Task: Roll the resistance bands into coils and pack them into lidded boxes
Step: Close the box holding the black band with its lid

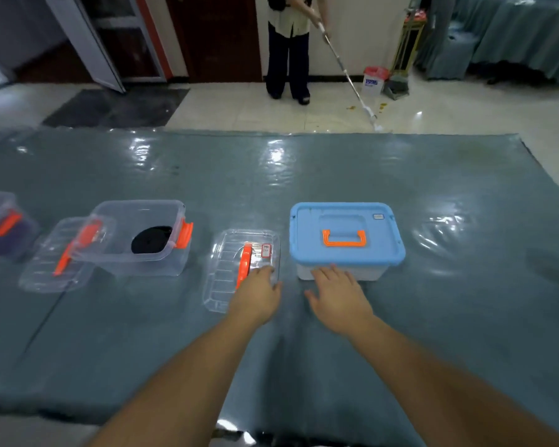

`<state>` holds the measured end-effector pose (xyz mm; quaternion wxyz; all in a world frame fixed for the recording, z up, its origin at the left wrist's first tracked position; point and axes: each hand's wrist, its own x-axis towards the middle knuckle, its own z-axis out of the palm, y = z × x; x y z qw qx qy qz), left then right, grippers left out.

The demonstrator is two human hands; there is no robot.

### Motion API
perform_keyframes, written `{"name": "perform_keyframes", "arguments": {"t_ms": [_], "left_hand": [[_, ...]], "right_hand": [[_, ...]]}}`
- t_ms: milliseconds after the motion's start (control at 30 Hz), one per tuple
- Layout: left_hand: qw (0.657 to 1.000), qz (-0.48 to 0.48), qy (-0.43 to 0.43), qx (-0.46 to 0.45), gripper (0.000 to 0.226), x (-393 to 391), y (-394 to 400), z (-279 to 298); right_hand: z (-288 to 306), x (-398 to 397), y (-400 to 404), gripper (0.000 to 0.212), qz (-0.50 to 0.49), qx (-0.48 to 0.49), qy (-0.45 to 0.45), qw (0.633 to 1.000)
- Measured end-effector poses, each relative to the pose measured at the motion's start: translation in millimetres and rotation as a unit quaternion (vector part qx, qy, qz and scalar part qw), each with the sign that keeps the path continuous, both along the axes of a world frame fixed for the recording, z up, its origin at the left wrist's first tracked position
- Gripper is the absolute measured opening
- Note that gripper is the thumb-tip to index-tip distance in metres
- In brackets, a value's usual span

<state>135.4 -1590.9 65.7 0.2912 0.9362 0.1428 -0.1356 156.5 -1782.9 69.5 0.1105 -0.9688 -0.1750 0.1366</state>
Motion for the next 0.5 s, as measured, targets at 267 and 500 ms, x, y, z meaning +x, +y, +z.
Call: {"name": "perform_keyframes", "arguments": {"t_ms": [267, 500], "left_hand": [[0.994, 0.069, 0.073, 0.051, 0.051, -101, 39, -5], [0.986, 0.124, 0.085, 0.065, 0.051, -148, 88, 0]], "right_hand": [[-33, -63, 44, 0.051, 0.066, 0.007, 0.082, 0.994], [-41, -90, 88, 0.045, 0.120, 0.027, 0.124, 0.985]]}}
